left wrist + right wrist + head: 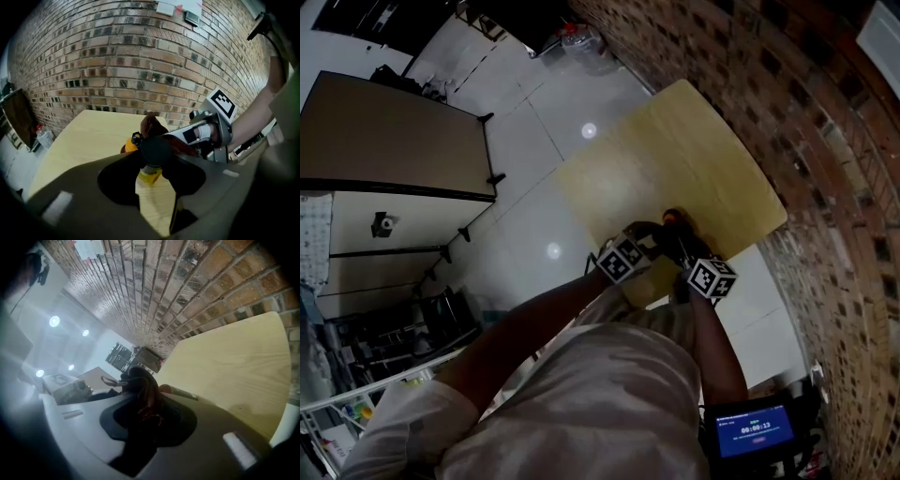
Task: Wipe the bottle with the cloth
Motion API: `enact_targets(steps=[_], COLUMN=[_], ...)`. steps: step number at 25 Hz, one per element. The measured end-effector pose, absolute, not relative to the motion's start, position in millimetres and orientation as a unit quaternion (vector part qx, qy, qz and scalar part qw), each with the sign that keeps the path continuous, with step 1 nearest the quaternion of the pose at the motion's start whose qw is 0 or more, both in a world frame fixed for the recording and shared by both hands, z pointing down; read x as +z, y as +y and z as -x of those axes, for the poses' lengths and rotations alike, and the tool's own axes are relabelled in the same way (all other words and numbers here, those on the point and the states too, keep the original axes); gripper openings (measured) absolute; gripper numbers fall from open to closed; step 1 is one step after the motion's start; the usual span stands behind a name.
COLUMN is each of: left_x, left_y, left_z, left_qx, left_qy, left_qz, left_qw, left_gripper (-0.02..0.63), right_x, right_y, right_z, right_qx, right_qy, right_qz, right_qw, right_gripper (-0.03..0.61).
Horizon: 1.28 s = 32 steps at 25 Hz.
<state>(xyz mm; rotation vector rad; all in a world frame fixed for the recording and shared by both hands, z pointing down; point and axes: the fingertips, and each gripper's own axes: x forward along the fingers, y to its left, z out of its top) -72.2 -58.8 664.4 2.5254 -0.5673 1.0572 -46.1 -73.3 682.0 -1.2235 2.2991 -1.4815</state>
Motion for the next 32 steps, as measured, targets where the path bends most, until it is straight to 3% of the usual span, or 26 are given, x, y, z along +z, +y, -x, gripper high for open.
enact_targets(steps=[9, 15, 23, 29, 32], left_x=[669.8, 664.8, 672.1, 658.1, 644.0], left_y=[-61.8, -66.9, -56.0, -55.7, -58.2], left_z=[65.4, 68.9, 80.6, 91.1, 97.3], left_qx=[0.370, 0.365, 0.389, 0.404, 0.428], left_qy=[-0.227, -0.261, -0.228, -0.209, -0.184], left_qz=[-0.875, -0.864, -0.860, -0.873, -0.879], left_qw=[0.214, 0.228, 0.239, 0.173, 0.104], left_gripper=[0.184, 0.184, 0.209, 0.313, 0.327], right_x=[791.6, 815.1, 791.4, 779.9, 777.5], right_y=[-70.8, -73.2, -52.5, -19.0, -10.7], right_z=[44.4, 52.4, 21.9, 26.8, 25.6], right_qx=[-0.513, -0.531, -0.552, -0.563, -0.562], right_qy=[0.696, 0.701, 0.677, 0.677, 0.680], right_qz=[0.495, 0.449, 0.483, 0.474, 0.470], right_qw=[-0.086, -0.158, -0.056, -0.018, -0.017], right_gripper=[0.072, 0.074, 0.075, 0.075, 0.075])
